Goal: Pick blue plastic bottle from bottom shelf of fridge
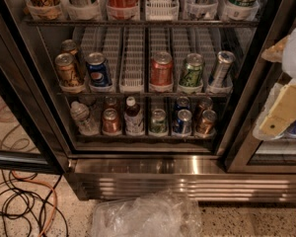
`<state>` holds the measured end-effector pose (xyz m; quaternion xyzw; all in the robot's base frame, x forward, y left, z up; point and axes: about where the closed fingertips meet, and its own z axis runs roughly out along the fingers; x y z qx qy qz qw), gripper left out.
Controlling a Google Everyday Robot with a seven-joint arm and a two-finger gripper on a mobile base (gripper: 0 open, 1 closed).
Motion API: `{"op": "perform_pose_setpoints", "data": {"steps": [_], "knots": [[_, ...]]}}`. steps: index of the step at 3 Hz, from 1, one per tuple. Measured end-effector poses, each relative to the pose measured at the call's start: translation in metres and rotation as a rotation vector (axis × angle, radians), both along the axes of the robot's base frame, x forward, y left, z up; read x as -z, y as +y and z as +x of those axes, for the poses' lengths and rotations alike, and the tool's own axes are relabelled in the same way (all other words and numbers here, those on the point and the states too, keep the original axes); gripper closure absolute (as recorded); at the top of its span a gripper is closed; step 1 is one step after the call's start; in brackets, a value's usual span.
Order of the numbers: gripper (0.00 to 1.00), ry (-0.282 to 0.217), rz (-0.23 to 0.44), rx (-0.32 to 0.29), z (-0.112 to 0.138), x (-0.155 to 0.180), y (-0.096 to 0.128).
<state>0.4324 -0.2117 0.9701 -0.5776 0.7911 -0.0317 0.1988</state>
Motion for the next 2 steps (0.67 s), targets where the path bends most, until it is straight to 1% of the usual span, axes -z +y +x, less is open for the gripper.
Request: {"op": "perform_pose_setpoints", "data": {"steps": [1,2], "knots": [[0.0,0.06,0.2,0.085,-0.009,0.066,0.014],[0.0,0.123,0.412,0.105,-0.012,0.142,0.046]]}}
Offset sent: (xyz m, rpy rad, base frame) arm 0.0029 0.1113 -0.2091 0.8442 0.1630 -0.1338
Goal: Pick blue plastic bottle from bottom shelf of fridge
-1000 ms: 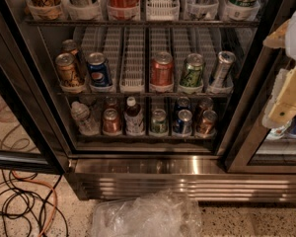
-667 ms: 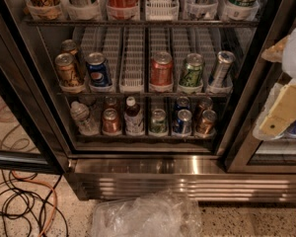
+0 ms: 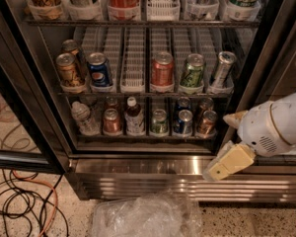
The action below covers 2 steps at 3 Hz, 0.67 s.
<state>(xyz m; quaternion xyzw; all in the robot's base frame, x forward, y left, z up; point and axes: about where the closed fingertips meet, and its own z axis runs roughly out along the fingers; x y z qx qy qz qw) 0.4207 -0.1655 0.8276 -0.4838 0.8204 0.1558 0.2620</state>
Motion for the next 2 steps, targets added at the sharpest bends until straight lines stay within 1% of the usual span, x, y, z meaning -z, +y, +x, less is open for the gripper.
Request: {"op": "perform_pose_setpoints", "data": {"steps": [1,2], "knots": [[0.0,0.041,0.155,-0.016,0.0138,0.0331,0.0443],[0.0,0.051,0.175,-0.017,0.0151,0.036,0.0486]]}}
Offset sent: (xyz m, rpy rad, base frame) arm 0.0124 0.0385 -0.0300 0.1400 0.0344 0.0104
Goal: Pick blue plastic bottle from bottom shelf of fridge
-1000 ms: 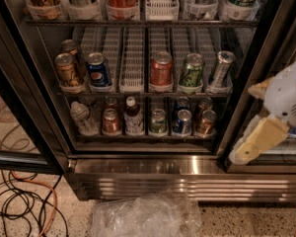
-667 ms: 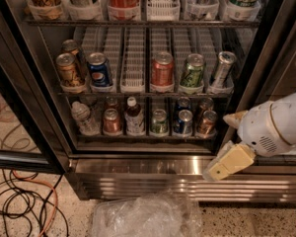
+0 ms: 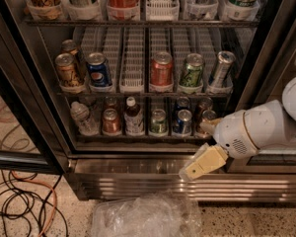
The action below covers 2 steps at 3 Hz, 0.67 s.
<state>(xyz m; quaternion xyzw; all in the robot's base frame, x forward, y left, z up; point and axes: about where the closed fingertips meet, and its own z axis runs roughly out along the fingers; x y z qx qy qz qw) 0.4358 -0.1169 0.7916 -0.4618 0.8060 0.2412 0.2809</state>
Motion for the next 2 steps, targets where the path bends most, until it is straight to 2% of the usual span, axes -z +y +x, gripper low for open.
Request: {"op": "perform_pose_setpoints", "data": {"steps": [1,2], "knots": [[0.0,0.024,0.061,0.087,0.0,0.021,-0.002],[0.0,0.03,0.167,0.181,-0.002,0.058,0.017]]}}
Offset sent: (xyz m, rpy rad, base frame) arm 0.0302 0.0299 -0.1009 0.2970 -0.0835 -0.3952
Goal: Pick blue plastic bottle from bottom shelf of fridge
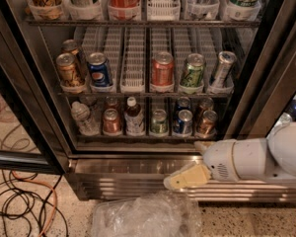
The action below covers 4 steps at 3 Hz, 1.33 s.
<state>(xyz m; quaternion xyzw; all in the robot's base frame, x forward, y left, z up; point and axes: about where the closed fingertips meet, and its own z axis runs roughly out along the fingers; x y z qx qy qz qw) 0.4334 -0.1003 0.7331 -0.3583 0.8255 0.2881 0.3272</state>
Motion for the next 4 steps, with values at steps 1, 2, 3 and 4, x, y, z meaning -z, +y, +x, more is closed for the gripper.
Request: {"op": "perform_pose_setpoints", "data": {"steps": [1,2,3,4], "knots": [[0.0,-0.059,0.079,0.055,0.005,0.024,0.028],[0.0,-0.12,0.067,0.089,0.022,0.017,0.035],[0.0,-0.128,0.012,0.122,0.021,0.028,0.036],[0.0,-0.221,-0.038,0.162,0.038,0.046,0.036]]}}
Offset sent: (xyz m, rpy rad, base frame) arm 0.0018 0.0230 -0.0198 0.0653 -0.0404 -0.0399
